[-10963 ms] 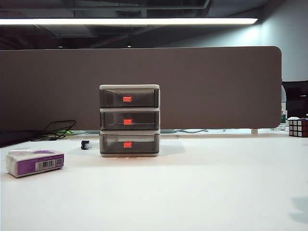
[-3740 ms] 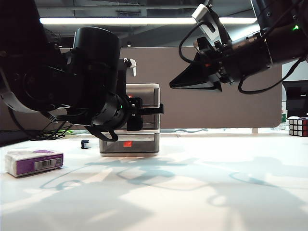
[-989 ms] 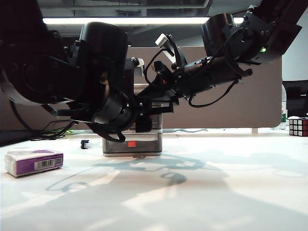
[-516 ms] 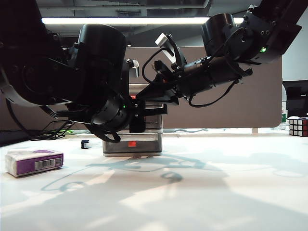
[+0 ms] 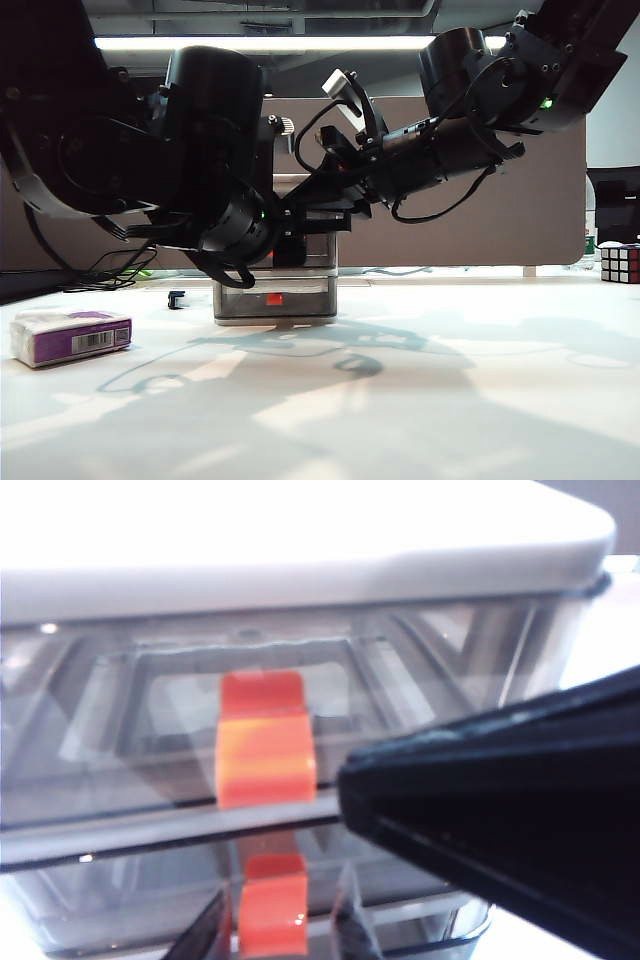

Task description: Open the second layer of the drawer on the table, pick up a pack of napkins on the table and put it in, and finally close the drawer.

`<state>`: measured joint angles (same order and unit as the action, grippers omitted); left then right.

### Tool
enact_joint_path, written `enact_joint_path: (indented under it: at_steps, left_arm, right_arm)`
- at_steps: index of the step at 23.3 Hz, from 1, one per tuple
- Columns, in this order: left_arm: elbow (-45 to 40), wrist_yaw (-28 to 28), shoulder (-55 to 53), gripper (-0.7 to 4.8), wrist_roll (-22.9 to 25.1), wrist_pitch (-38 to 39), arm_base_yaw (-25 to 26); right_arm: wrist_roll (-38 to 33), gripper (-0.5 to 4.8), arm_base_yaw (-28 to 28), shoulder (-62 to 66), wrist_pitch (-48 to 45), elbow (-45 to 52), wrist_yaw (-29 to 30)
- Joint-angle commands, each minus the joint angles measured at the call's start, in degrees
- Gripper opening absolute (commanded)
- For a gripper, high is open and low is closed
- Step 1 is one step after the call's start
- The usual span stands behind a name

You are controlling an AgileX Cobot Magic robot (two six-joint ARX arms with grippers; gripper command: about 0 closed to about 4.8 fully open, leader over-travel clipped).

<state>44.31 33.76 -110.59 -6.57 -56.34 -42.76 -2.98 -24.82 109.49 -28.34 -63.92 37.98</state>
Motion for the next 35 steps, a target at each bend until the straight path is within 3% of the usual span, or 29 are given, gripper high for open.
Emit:
enact_joint_path:
  at_steps: [1,25,30,35]
  left_arm:
    - [0.28,-0.15,-0.31,1.20,0.61,-0.66,0.04]
    - [0.55,-2.10,-1.29,1.17,3.54,-2.93,1.51]
    - [0.57,-2.05,-1.77,-0.07,3.54,-3.43,1.51]
    - [0.57,-1.77,-2.01,-0.06,3.58,-3.74,1.51]
  right_arm:
    - [0.07,-0.05,-0.07,-0.39,-0.24,-0.24,-0.35]
    - [-0.02,-0.05,-0.02,-0.39,-1.92,-0.59,-0.33]
    - [-0.04,-0.05,-0.02,-0.39,-1.92,-0.59,-0.35]
    - [0.00,-0.05,-0.02,-0.39,-2.47,-0.59,-0.74]
